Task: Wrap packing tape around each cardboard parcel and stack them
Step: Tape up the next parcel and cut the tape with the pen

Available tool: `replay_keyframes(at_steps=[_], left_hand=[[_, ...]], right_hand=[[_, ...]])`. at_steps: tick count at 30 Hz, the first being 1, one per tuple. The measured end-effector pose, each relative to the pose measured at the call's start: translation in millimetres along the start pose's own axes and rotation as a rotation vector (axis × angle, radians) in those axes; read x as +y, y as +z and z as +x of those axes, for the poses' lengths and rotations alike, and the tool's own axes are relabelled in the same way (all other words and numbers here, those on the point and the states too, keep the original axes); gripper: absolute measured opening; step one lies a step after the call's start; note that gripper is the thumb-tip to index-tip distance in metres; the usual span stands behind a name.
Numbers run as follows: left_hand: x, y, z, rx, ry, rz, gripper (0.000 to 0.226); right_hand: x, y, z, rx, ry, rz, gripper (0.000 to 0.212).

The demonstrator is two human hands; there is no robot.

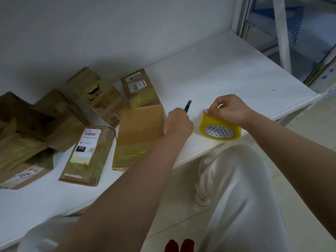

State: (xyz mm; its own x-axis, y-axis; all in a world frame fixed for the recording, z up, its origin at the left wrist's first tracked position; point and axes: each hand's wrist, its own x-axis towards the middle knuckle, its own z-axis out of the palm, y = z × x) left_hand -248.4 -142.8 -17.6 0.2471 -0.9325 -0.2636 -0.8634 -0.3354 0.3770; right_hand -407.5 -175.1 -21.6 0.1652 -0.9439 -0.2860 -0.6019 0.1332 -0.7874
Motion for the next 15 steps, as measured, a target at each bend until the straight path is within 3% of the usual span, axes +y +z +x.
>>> replay_keyframes(at_steps=[9,15], left_hand=[[-5.1,51.7,28.9,0.005,-0.253,-0.179,0.042],[-22.7,71.6,31.0,0.085,-0.246,-0.192,0.034]], right_hand=[[11.7,-3.6,17.2,-0.097,-0.041,0.049,0.01],[9.3,5.9,26.8,-0.102,-0.12,-0.166,0.033]])
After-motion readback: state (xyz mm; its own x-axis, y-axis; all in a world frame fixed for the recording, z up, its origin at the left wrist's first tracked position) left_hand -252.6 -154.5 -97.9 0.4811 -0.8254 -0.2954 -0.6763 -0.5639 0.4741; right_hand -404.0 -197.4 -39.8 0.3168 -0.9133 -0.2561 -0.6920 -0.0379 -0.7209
